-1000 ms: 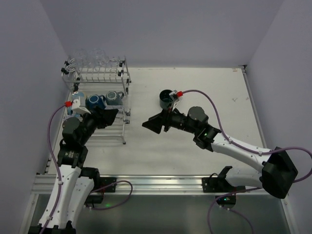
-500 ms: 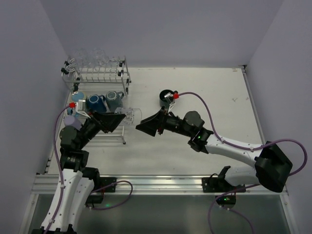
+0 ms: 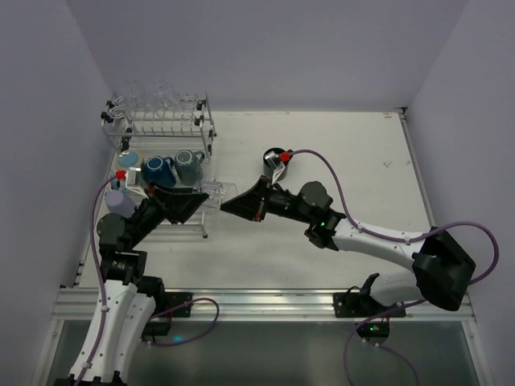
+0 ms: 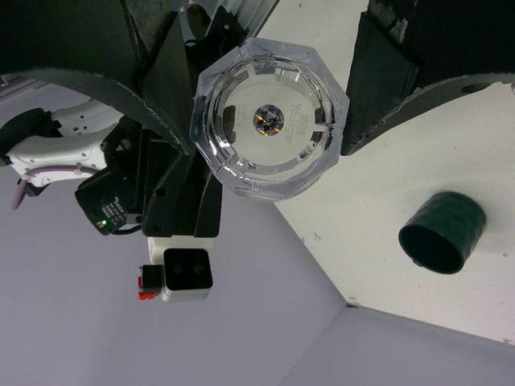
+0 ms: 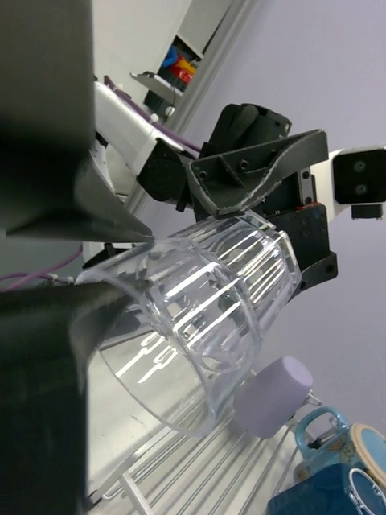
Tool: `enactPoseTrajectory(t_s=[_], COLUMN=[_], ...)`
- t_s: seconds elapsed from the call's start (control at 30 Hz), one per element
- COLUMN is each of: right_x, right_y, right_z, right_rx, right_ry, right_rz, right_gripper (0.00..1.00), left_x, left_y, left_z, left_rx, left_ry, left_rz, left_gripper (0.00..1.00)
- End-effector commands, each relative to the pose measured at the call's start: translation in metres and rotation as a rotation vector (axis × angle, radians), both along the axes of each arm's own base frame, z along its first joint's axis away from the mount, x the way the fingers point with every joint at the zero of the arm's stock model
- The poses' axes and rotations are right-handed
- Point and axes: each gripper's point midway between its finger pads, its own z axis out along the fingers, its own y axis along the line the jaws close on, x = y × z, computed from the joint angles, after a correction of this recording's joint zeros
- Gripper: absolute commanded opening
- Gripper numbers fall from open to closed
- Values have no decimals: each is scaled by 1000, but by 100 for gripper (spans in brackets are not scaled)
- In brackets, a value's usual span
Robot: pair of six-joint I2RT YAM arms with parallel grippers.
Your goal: Unload the cups from the dish rack
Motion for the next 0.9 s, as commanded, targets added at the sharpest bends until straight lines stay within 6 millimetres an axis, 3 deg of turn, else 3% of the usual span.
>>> enactPoseTrajectory(t_s=[0.0,0.07,0.13,0.17,0.2,0.23,0.27,0.3,0.47,0.5,0.57,0.7,0.77,0.8,0.87], right_x=[-4,-3,5,5,10,18,21,26,70,78,119,161,188,198,222], right_y=[1,-3,-7,-11,-12,-17,-24,-28,-74,-85,-119,-180,-205,-226,-237], right_z=[51,53,45,47,33,33,35,23,16,-1,2,-27,-37,-50,-68], right_rx=[145,150,113,94,30,10,-13,-73,-171,-250,-369,-698,-793,-872,-973], right_ry=[-99,-108,-107,-140,-119,-123,-160,-143,-137,-94,-146,-121,-93,-46,-9], right_rz=[15,-7,-52,-71,-87,-125,-151,-170,-284,-308,-501,-742,-800,-845,-862], right_gripper=[11,0,0,0,0,0,0,0,0,0,0,0,0,0,0], left_x=[-8,-7,-1,2,9,12,17,23,38,39,45,52,52,52,51], left_y=[-7,-8,-8,-7,-4,-1,3,8,24,26,36,53,52,49,44], left_z=[5,6,-3,5,-6,4,2,-11,-17,-22,-34,-68,-78,-77,-80], left_rx=[12,51,105,166,203,233,293,330,450,464,497,555,565,558,549], left_ry=[-41,-65,-29,-91,-37,-67,-101,-38,-73,-65,-44,38,80,79,82], left_rz=[-76,-84,-87,-71,-53,-27,-2,27,131,142,203,291,265,251,223], left_gripper=[56,72,85,96,100,100,100,100,100,100,100,100,100,100,100])
